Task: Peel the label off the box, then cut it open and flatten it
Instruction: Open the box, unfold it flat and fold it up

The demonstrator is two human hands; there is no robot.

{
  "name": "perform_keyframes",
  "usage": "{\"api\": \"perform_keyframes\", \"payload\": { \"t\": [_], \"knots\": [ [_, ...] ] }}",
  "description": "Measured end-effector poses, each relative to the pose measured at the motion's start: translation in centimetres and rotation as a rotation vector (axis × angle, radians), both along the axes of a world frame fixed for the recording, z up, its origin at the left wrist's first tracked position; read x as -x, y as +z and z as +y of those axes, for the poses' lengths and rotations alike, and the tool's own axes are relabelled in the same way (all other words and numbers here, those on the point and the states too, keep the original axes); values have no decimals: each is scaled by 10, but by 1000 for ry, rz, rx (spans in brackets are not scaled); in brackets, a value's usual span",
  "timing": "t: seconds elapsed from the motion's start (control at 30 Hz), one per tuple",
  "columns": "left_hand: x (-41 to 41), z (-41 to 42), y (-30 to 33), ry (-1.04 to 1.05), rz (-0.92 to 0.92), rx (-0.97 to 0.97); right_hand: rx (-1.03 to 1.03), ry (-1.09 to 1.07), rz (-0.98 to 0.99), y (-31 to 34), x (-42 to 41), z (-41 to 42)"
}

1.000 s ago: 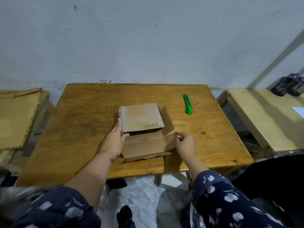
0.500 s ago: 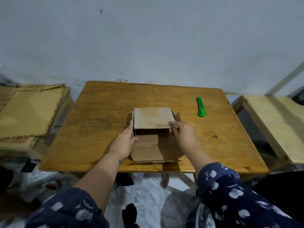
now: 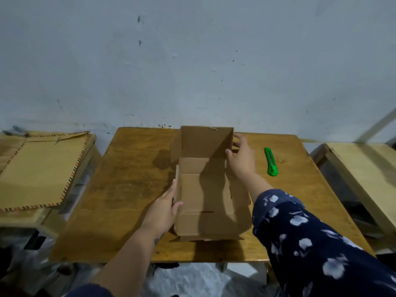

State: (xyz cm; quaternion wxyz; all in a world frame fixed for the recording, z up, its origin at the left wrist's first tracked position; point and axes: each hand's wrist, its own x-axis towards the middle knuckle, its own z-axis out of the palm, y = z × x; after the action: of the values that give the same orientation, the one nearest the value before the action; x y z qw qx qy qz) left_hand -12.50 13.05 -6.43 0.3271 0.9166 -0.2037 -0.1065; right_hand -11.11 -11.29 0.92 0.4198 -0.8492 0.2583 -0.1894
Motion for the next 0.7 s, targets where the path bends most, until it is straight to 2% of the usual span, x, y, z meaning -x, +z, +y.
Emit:
{"api": "perform_keyframes", "payload": {
  "t": [0.2, 0.4, 0.5, 0.63, 0.7],
  "knots": [
    [-13, 10, -6, 18, 22, 28, 9, -74, 135, -42, -33, -5],
    [-25, 16, -20, 37, -83, -117, 133, -238, 171, -39, -68, -31],
    [-28, 16, -27, 28, -95, -180, 199, -208, 300, -44, -80, -44],
    [-28, 14, -30, 42, -97, -214, 105, -112, 366, -65, -87, -49],
    [-27, 14, -31, 54, -94, -227, 140, -68, 391, -69, -84, -51]
  ]
}}
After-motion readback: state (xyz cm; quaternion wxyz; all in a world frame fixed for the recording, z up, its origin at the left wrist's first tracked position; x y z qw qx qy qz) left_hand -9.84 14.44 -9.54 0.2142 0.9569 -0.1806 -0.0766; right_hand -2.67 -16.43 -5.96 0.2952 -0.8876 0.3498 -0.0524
